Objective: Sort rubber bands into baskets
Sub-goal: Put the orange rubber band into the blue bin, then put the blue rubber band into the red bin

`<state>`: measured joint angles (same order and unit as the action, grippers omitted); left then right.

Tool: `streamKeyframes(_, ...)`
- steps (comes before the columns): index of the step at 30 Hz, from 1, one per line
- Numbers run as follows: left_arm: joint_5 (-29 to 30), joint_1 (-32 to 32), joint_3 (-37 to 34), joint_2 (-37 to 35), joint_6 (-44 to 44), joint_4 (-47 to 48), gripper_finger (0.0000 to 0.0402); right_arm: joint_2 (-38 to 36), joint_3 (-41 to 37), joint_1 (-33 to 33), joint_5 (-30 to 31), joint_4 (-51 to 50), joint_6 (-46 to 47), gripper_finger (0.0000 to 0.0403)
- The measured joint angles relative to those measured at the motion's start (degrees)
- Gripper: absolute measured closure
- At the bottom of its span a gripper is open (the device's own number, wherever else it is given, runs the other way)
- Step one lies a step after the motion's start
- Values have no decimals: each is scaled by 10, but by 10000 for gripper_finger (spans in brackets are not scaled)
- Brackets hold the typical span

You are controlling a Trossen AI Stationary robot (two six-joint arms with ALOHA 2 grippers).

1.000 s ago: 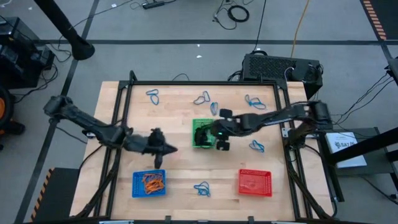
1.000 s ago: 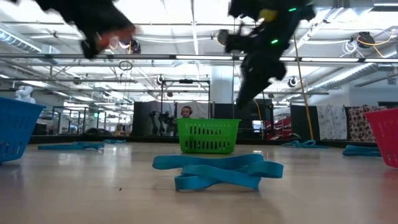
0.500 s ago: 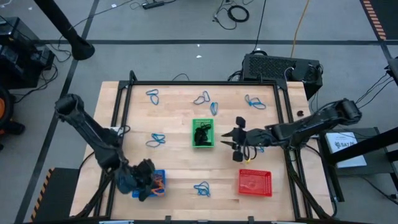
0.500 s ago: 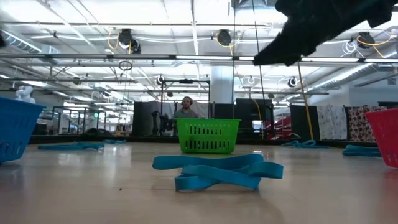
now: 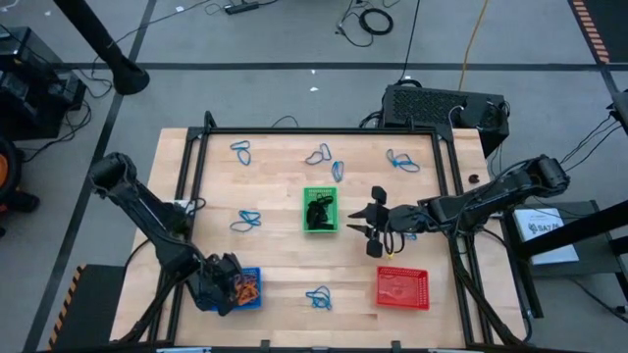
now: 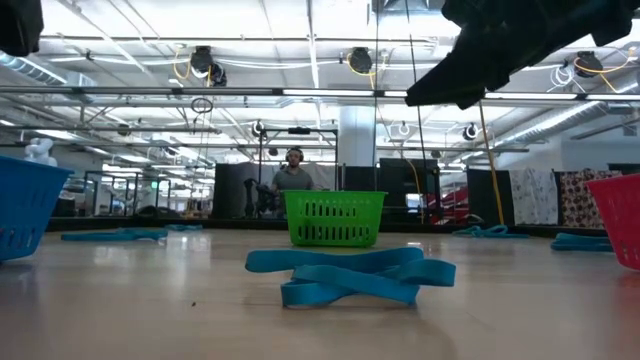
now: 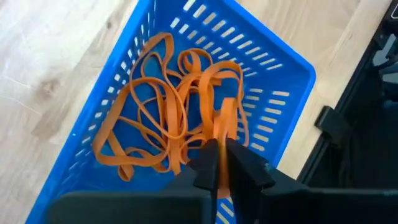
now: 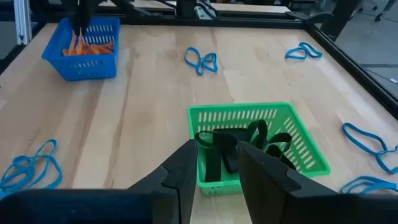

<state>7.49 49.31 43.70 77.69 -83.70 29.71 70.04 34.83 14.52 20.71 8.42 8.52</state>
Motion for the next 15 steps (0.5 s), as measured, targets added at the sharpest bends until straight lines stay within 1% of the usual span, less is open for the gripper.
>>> streamKeyframes(4,-1,-16,0,0,0,9,340,0,0,0,0,2,-2,293)
streamKeyframes(9,-38,-48,0,0,0,13,308,0,0,0,0,1,-2,293)
streamKeyframes(11,-72,-63,0,-5,0,12,298,0,0,0,0,2,-2,293)
streamKeyframes(13,-146,-89,1,-14,0,7,293,0,0,0,0,2,-8,293)
streamKeyframes(14,-172,-104,5,-18,0,9,292,0,0,0,0,2,-12,293)
streamKeyframes(15,-182,-117,8,-22,0,8,292,0,0,0,0,2,-17,293)
